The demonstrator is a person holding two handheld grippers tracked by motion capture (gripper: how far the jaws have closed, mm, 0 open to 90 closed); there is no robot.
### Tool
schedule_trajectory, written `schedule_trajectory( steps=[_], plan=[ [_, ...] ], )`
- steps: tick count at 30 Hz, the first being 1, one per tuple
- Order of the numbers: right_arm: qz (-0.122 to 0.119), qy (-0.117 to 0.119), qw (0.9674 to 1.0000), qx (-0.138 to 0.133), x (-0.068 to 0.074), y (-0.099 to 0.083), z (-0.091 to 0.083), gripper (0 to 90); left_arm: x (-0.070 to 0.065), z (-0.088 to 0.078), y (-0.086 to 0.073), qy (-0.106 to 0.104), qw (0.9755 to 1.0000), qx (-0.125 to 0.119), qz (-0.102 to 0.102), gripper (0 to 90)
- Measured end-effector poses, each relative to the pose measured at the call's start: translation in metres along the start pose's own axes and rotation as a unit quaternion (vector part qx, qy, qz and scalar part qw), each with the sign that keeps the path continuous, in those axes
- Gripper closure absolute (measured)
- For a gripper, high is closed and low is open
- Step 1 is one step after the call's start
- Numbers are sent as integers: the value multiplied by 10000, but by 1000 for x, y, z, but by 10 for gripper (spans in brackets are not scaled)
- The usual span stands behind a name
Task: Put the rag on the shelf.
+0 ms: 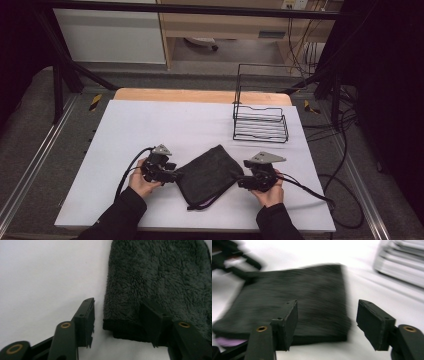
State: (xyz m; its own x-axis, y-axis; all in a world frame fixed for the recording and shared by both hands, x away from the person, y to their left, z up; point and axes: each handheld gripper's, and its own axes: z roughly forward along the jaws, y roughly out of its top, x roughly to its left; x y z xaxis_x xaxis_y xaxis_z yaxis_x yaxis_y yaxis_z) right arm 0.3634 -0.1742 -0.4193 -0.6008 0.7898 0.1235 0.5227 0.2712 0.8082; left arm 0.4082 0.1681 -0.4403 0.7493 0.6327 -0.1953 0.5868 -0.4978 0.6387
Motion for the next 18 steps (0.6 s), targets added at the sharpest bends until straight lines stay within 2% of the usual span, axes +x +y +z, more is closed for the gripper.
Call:
schedule_trajectory(
  steps=[1, 2, 4, 8, 10, 12, 15, 18],
  plan=[
    [194, -75, 9998, 74, -9, -4, 3, 366, 0, 1, 0, -35, 10000, 11, 9, 488],
    [285, -110, 9995, 128, -13, -7, 6, 372, -1, 1, 0, -105, 9999, 19, -2, 525],
    [320, -161, 9989, 298, -19, -10, 15, 390, -2, 0, 0, -97, 9999, 30, 17, 556],
    [441, -102, 9983, 363, -18, -12, 27, 421, 0, 1, -1, -201, 9997, 82, -104, 599],
    [494, -48, 9978, 432, -19, -13, 30, 446, -2, 1, 0, -175, 9998, 109, -64, 624],
    [599, 61, 9970, 488, -18, -15, 34, 526, -3, 0, 0, -166, 9998, 130, -72, 671],
    [687, 146, 9962, 523, -19, -15, 38, 578, -4, -2, 1, -176, 9996, 161, -147, 747],
    [810, 337, 9944, 584, -22, -12, 40, 704, -8, -4, 1, -123, 9997, 175, -146, 780]
  ],
)
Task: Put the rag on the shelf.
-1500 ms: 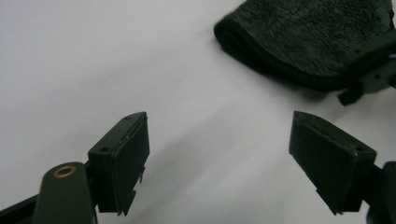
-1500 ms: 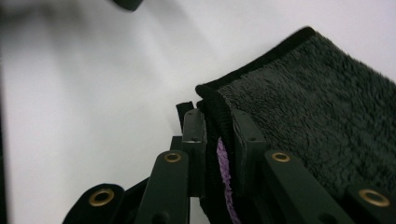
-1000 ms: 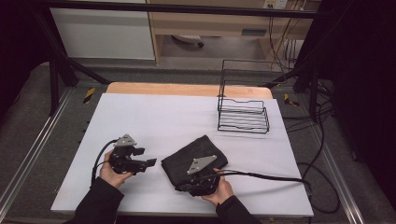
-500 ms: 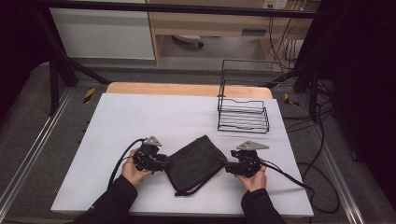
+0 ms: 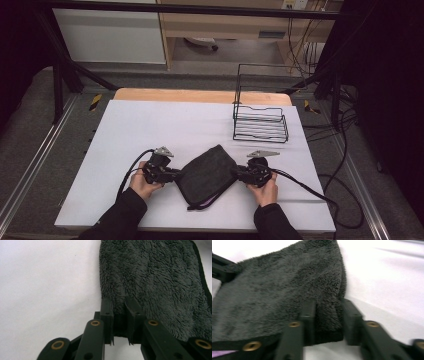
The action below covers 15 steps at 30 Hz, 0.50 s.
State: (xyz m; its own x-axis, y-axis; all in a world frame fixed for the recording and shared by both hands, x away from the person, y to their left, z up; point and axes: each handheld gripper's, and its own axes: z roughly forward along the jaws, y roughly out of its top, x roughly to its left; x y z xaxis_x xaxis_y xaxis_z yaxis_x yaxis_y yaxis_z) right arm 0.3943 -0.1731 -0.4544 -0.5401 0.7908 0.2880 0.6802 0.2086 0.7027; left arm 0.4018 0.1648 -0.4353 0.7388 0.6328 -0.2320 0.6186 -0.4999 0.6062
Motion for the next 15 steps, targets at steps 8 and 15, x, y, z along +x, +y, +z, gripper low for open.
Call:
schedule_trajectory(
  steps=[8, 15],
  plan=[
    [-290, 84, 9994, 149, 1, 29, 4, 766, -15, -11, -15, -14, 9997, -99, -212, 794],
    [-809, 19, 9960, 369, 6, 56, 33, 760, -36, -14, -32, 161, 9977, -314, -574, 785]
  ],
)
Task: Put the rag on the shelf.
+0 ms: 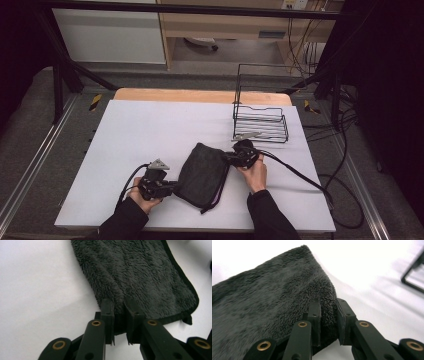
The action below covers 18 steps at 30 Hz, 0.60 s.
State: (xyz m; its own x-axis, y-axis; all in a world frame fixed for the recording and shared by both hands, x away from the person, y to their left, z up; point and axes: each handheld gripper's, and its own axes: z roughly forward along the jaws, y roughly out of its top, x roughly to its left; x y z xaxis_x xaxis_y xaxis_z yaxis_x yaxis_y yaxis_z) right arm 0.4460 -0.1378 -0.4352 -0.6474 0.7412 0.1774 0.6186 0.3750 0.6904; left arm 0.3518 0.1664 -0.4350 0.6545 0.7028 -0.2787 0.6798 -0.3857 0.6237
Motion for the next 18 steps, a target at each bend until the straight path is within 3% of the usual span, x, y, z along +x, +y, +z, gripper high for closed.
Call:
schedule_trajectory(
  steps=[4, 5, 6, 7, 8, 11, 14, 18],
  plan=[
    [-36, -97, 9999, -102, 1, 0, 8, 704, 0, 0, 0, 45, 9999, -31, 149, 750],
    [-133, -237, 9989, -374, 4, -5, 0, 602, 2, -2, 0, 20, 9998, -19, 181, 688],
    [-133, -237, 9989, -374, 4, -5, 0, 602, 3, -3, 1, 16, 9998, -27, 210, 688],
    [-91, -245, 9977, -621, 8, -10, -11, 450, 6, -4, 2, 29, 9997, -28, 234, 631],
    [-91, -245, 9977, -621, 8, -10, -11, 450, 8, -5, 2, 56, 9998, -46, 211, 631],
    [-59, -210, 9966, -800, 19, -21, -28, 313, 14, -8, 3, 76, 9997, -91, 220, 588],
    [-4, -36, 9961, -884, 40, -39, -42, 246, 18, -5, 3, 43, 9997, 4, 229, 595],
    [139, 170, 9973, -704, 60, -61, -42, 245, 20, 0, -1, -135, 9997, 124, 132, 672]
  ],
)
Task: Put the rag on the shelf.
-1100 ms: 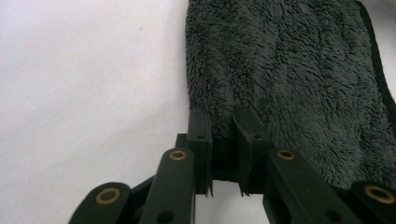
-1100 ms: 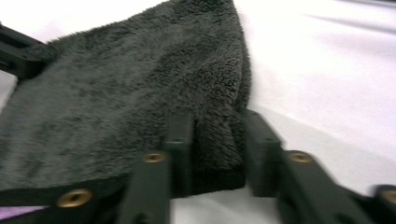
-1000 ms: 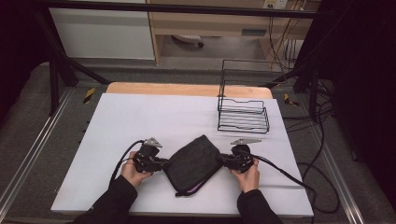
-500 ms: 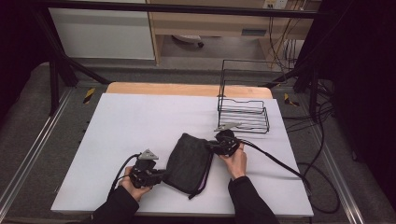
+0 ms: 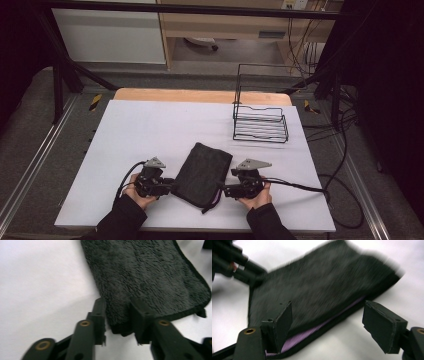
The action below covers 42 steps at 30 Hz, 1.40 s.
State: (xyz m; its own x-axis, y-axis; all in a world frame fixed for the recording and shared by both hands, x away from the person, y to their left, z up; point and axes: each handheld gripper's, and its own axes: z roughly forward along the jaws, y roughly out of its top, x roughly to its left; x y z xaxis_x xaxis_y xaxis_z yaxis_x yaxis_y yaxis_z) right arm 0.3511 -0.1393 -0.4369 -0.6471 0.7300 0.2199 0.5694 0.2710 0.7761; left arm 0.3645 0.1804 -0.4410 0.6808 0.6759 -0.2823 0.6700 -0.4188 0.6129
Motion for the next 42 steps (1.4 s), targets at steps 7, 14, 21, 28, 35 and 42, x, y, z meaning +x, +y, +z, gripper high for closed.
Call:
schedule_trajectory(
  steps=[7, 14, 21, 28, 35, 42],
  plan=[
    [191, 228, 9987, 406, 16, -15, 16, 317, -5, 0, -2, -4, 9997, 34, -221, 781],
    [530, 208, 9969, 540, 20, -14, 18, 679, -11, -2, -4, 16, 9994, 25, -345, 824],
    [363, 388, 9964, 658, 1, 5, 8, 793, -33, -4, -11, -345, 9983, -146, -457, 823],
    [-85, 333, 9952, 919, -4, 2, 12, 712, -50, -1, -14, 37, 9998, -181, -55, 795],
    [-312, 214, 9992, 144, -13, 3, -7, 351, -36, -21, -6, 291, 9971, -597, 358, 540],
    [-204, 38, 9995, -247, -44, 1, -31, 124, 0, -34, 18, 437, 9947, -890, 267, 336]
  ],
)
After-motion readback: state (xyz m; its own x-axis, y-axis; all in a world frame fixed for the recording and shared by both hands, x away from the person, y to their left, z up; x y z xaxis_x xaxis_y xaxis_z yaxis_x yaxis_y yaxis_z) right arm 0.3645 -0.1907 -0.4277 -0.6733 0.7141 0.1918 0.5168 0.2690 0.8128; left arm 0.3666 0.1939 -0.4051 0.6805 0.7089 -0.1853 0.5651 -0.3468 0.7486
